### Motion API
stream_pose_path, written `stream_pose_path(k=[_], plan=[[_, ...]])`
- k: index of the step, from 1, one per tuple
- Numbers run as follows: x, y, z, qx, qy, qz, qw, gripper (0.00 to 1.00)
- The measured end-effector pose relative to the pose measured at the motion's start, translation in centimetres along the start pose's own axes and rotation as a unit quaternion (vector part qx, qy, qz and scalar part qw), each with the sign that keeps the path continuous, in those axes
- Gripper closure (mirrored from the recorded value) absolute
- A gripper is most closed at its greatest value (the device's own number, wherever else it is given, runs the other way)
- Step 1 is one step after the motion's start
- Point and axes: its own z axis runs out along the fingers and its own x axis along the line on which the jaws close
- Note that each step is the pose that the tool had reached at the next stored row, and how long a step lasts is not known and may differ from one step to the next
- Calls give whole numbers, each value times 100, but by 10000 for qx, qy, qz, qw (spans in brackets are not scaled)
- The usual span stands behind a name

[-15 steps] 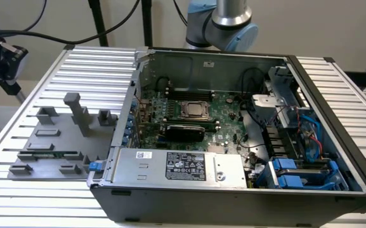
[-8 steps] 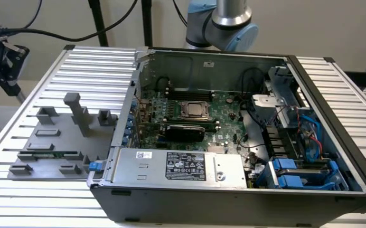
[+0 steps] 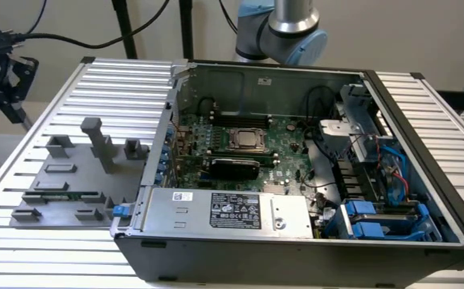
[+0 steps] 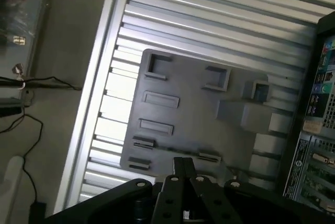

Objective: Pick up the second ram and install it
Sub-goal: 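Pick up the second ram and move it above second insertion slot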

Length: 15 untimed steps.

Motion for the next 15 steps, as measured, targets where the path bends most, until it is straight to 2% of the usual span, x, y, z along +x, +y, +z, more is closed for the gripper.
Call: stream_pose_path(k=[4,8,11,15], plan=[[0,-1,16,-7,18,-361,9993,89],[1,-2,32,-15,36,-729,9973,89],[1,-2,45,-20,48,-999,9950,89],[1,-3,60,-27,66,-1356,9907,89]])
